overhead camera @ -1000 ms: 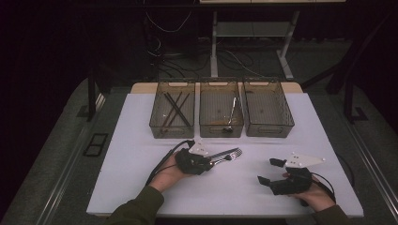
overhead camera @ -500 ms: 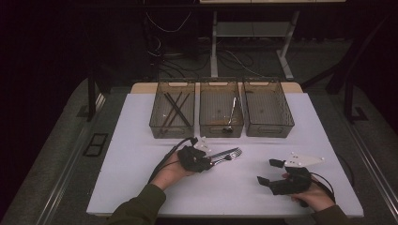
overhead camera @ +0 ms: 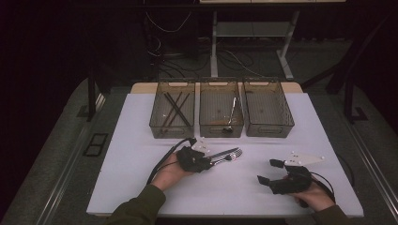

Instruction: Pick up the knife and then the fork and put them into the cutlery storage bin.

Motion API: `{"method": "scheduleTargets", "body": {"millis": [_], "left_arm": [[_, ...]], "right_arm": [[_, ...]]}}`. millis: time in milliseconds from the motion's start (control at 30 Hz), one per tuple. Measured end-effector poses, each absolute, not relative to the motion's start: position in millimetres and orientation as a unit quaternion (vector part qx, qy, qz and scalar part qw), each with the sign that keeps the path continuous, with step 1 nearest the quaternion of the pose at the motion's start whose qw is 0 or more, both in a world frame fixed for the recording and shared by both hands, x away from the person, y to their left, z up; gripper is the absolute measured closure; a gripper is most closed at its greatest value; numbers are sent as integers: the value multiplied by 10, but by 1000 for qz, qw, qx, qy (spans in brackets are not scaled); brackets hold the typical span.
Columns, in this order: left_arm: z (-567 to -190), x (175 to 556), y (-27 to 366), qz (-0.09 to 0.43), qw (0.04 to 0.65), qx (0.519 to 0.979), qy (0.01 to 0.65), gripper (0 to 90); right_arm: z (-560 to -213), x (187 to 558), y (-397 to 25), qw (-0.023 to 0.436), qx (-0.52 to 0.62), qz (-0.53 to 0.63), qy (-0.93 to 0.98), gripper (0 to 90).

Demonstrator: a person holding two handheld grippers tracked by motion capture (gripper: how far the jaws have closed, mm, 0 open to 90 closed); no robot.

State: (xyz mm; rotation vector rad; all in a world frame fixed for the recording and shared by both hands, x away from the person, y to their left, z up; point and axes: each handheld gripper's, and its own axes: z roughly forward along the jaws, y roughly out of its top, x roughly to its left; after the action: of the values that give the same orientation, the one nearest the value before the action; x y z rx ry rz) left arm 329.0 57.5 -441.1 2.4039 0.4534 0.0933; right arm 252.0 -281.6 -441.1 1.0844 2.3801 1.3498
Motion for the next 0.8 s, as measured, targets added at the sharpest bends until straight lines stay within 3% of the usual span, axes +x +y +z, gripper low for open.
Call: {"method": "scheduleTargets", "body": {"millis": [800], "left_arm": [[-4022, 2965, 629, 46, 409, 889, 203, 767]], "right_arm": [[-4099, 2678, -2794, 71, 388, 490, 778, 159]]}}
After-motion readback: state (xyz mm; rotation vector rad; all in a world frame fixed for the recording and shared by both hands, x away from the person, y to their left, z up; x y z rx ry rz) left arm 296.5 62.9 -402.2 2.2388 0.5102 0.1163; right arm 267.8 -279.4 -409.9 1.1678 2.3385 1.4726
